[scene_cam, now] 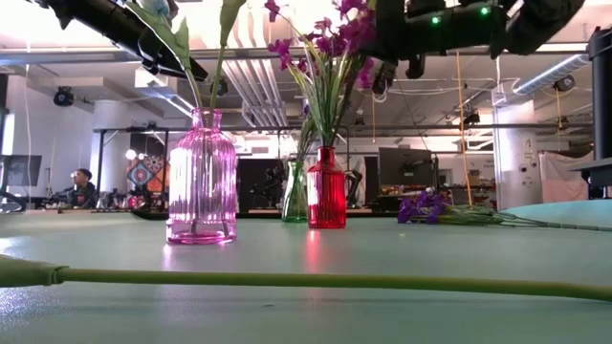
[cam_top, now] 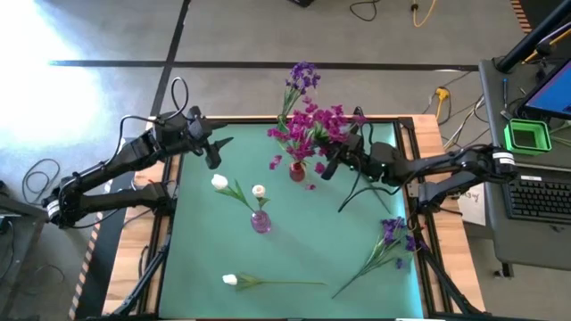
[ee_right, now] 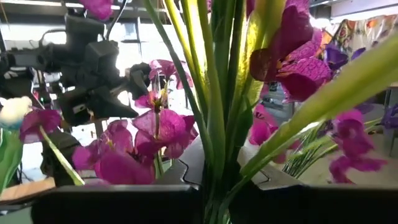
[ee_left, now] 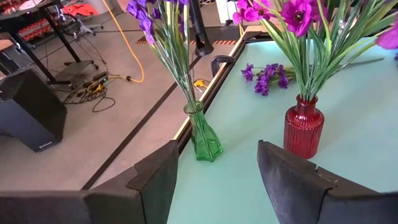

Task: Sort flowers into vase by color
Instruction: Put the pink flower into the red vase

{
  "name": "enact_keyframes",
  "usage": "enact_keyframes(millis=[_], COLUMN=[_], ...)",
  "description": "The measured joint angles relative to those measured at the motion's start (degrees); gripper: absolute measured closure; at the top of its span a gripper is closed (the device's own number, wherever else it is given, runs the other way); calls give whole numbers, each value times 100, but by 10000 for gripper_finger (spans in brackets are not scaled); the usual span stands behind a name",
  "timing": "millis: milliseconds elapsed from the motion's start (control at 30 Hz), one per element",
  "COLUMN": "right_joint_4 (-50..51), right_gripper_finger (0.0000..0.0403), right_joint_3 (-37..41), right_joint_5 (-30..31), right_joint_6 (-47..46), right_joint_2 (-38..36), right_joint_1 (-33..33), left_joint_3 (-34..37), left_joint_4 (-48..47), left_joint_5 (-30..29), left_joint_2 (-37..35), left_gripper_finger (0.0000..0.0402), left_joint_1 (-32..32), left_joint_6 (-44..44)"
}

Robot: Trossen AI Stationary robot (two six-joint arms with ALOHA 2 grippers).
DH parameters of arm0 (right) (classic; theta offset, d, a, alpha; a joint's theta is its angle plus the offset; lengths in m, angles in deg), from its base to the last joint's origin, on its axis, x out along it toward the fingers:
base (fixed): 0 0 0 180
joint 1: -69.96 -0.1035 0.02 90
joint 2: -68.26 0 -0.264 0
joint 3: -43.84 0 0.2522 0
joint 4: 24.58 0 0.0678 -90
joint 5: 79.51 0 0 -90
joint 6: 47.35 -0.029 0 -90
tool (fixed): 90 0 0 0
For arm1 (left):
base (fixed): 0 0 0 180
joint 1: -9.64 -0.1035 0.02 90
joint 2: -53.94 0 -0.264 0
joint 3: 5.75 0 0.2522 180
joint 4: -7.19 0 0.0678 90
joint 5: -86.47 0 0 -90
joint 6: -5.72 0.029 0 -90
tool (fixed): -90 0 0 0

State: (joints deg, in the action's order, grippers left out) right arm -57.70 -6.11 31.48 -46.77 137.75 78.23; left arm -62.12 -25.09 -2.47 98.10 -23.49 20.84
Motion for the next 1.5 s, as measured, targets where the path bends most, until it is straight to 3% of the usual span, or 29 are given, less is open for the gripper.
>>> enact_keyframes(millis=[200,333,1233,1500], right_joint_4=[1389,1666,1786,1747], right_gripper_finger=[374,374,374,375], right_joint_3=[-645,-804,-831,-833], right_joint_5=[0,-1,-2,-2], right_joint_6=[-55,-59,102,286], right_joint_2=[-4,-2,2,320], right_joint_1=[0,0,2,1], left_joint_3=[0,0,2,2], left_joint_4=[-2,-2,-44,-37], left_joint_5=[0,0,0,0], left_joint_2=[0,0,0,0], left_gripper_finger=[194,194,194,194], left_joint_1=[0,0,2,2], left_joint_6=[2,2,-128,-214])
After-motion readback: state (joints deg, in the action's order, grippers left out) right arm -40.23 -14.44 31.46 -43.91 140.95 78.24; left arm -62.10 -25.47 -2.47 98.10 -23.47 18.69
